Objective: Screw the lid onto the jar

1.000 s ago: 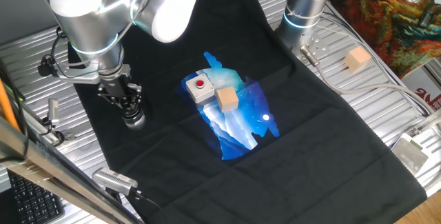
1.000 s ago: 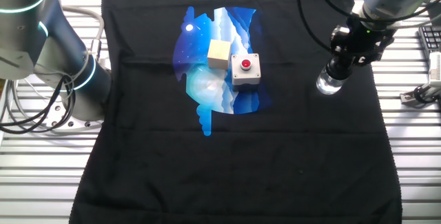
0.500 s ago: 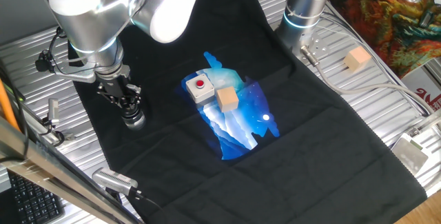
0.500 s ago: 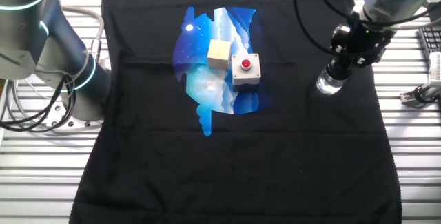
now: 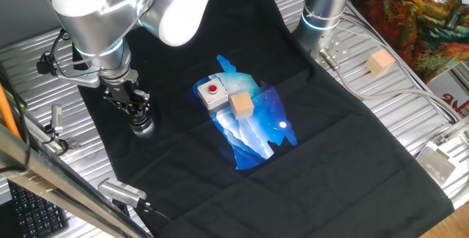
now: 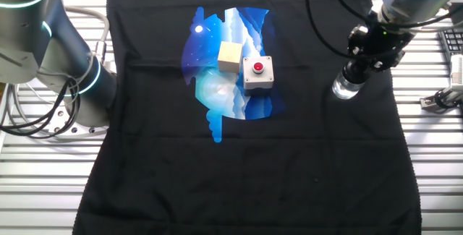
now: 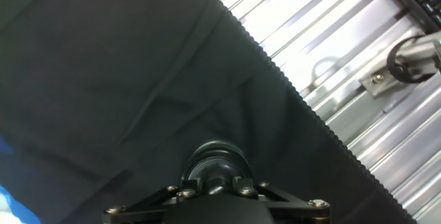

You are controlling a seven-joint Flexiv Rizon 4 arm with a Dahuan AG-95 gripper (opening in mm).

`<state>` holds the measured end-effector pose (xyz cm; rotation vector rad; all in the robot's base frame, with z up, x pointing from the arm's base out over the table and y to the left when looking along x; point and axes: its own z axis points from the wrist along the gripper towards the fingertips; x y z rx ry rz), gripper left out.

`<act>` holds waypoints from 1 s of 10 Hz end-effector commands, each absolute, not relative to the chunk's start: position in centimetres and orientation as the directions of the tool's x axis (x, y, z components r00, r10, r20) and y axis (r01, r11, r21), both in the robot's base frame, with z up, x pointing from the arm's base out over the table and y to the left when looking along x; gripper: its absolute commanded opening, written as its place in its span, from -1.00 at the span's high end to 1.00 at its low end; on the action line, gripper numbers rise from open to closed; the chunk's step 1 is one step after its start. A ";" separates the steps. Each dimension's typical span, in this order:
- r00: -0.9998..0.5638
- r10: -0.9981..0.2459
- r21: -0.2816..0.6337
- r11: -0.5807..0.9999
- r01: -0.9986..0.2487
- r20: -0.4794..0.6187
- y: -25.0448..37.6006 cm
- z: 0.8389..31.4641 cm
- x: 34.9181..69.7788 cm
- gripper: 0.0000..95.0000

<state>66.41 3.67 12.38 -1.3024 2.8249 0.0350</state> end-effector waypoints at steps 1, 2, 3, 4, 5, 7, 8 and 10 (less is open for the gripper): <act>-0.675 -0.737 0.010 0.675 -0.737 -0.037 3.7 12.3 66.4 1.00; -0.696 -0.717 0.010 0.696 -0.718 -0.036 3.7 12.3 66.4 1.00; -0.717 -0.696 0.015 0.717 -0.697 -0.039 3.7 12.3 66.4 1.00; -0.725 -0.688 0.014 0.725 -0.689 -0.040 3.7 12.4 66.4 1.00; -0.748 -0.663 0.018 0.748 -0.664 -0.042 3.7 12.4 66.4 1.00; -0.770 -0.637 0.023 0.769 -0.638 -0.045 3.7 12.4 66.4 1.00; -0.784 -0.619 0.023 0.784 -0.620 -0.045 3.7 12.4 66.4 1.00; -0.810 -0.585 0.023 0.810 -0.587 -0.043 3.7 12.4 66.4 1.00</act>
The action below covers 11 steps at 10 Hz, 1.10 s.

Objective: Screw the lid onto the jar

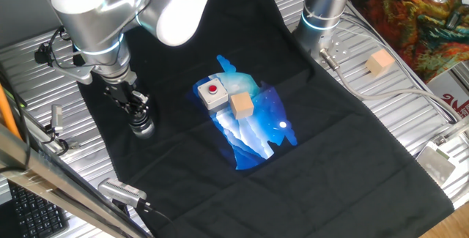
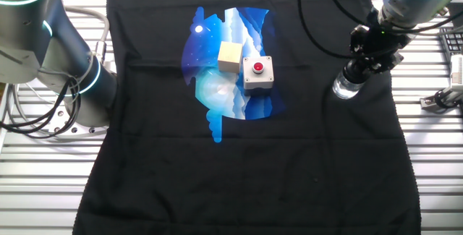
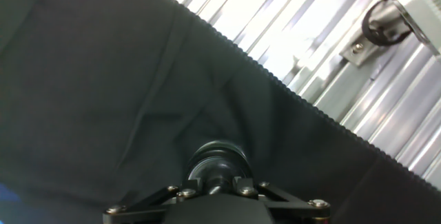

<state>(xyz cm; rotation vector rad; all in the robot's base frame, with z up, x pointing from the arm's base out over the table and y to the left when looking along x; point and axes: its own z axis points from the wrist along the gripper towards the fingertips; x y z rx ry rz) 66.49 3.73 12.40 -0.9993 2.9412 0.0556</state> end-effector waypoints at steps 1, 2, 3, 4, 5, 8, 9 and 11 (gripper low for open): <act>-0.820 -0.571 0.023 0.820 -0.572 -0.041 3.7 12.4 66.4 1.00; -0.838 -0.545 0.024 0.838 -0.546 -0.037 3.7 12.4 66.4 1.00; -0.847 -0.531 0.022 0.847 -0.532 -0.035 3.7 12.3 66.4 1.00; -0.856 -0.516 0.015 0.856 -0.517 -0.033 3.7 12.3 66.4 1.00; -0.862 -0.506 0.007 0.862 -0.507 -0.031 3.7 12.3 66.4 1.00; -0.866 -0.500 0.017 0.866 -0.500 -0.031 3.7 12.3 66.4 1.00; -0.865 -0.501 0.015 0.865 -0.502 -0.030 3.7 12.4 66.4 1.00; -0.866 -0.500 0.020 0.865 -0.501 -0.021 3.8 12.5 66.6 1.00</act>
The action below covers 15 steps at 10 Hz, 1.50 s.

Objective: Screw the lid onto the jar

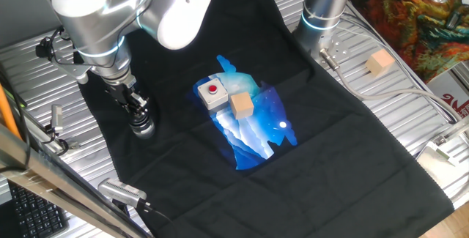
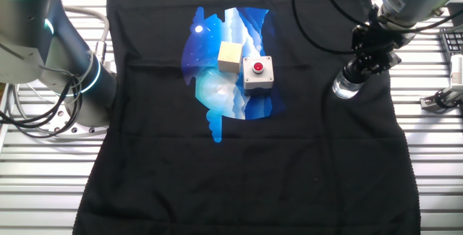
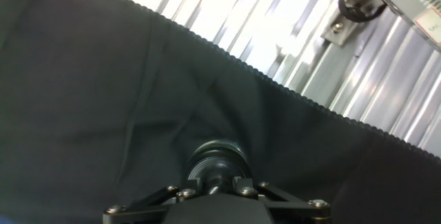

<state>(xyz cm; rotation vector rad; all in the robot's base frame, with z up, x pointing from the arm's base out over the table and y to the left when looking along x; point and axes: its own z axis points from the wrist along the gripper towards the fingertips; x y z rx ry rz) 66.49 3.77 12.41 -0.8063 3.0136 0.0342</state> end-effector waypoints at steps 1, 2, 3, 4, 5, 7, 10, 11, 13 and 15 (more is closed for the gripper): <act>-0.868 -0.497 0.025 0.867 -0.497 -0.015 3.9 12.6 66.7 1.00; -0.869 -0.494 0.031 0.869 -0.494 -0.016 3.9 12.7 66.7 1.00; -0.870 -0.493 0.032 0.869 -0.493 -0.015 3.9 12.7 66.7 1.00; -0.870 -0.494 0.032 0.869 -0.494 -0.014 3.9 12.7 66.7 1.00; -0.870 -0.493 0.031 0.869 -0.494 -0.013 3.9 12.7 66.7 1.00; -0.869 -0.495 0.013 0.869 -0.495 -0.001 4.0 12.7 66.7 1.00; -0.871 -0.491 0.003 0.871 -0.491 0.003 4.0 12.7 66.7 1.00; -0.871 -0.491 -0.002 0.871 -0.491 0.009 4.0 12.7 66.7 1.00; -0.870 -0.493 -0.004 0.870 -0.493 0.010 4.0 12.7 66.7 1.00; -0.868 -0.496 -0.005 0.868 -0.496 0.011 4.0 12.8 66.8 1.00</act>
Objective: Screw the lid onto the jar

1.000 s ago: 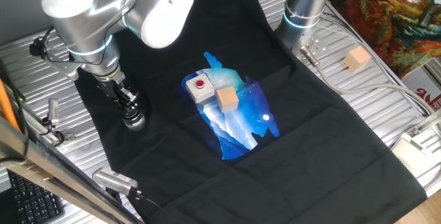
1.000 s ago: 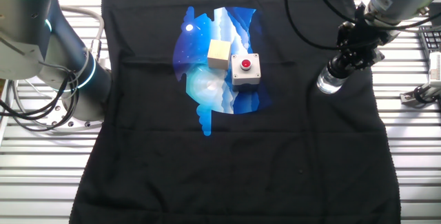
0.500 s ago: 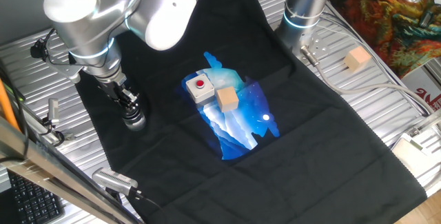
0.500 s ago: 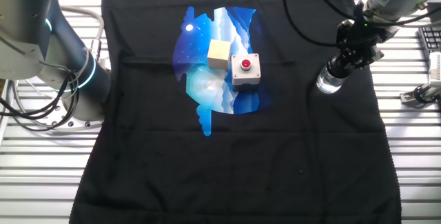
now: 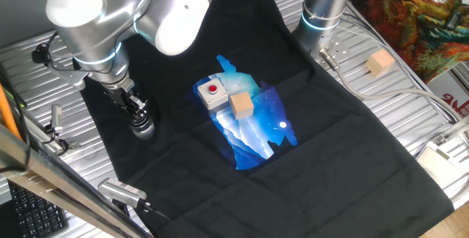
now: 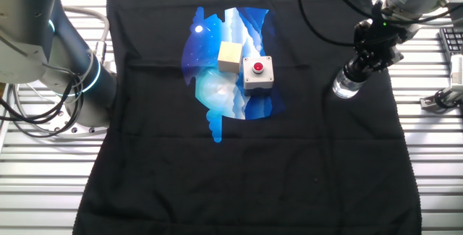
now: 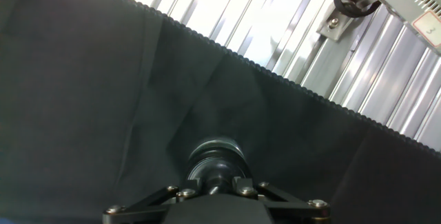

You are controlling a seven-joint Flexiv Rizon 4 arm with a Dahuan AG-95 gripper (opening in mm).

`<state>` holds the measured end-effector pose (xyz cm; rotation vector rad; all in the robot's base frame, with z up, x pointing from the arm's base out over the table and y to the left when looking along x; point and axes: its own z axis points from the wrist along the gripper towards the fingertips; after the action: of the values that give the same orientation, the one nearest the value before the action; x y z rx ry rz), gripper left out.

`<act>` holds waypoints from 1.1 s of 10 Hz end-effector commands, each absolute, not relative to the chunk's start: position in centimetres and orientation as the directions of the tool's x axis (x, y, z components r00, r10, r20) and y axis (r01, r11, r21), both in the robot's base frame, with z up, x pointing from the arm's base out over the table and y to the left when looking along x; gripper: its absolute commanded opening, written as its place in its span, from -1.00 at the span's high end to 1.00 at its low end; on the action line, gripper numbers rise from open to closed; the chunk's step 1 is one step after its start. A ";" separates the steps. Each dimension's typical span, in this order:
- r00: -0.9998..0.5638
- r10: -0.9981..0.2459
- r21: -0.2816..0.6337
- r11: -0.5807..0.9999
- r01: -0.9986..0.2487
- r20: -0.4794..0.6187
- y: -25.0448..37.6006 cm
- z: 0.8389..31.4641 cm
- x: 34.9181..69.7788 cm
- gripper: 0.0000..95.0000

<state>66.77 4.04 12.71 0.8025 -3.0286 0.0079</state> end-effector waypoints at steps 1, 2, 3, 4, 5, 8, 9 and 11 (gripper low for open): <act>-0.869 -0.495 -0.006 0.869 -0.495 0.012 4.1 12.8 66.8 1.00; -0.869 -0.495 -0.005 0.869 -0.495 0.011 4.1 12.8 66.9 1.00; -0.869 -0.495 -0.006 0.869 -0.495 0.011 4.1 12.8 66.9 1.00; -0.868 -0.496 -0.008 0.868 -0.496 0.011 4.1 12.8 66.9 1.00; -0.868 -0.496 -0.007 0.868 -0.496 0.009 4.1 12.7 66.9 1.00; -0.868 -0.496 -0.013 0.868 -0.496 0.011 4.1 12.6 66.9 1.00; -0.869 -0.496 -0.014 0.868 -0.496 0.011 4.1 12.6 66.9 1.00; -0.869 -0.495 -0.015 0.869 -0.495 0.010 4.1 12.5 66.9 1.00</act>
<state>66.91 4.10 12.41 0.8031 -3.0311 0.0248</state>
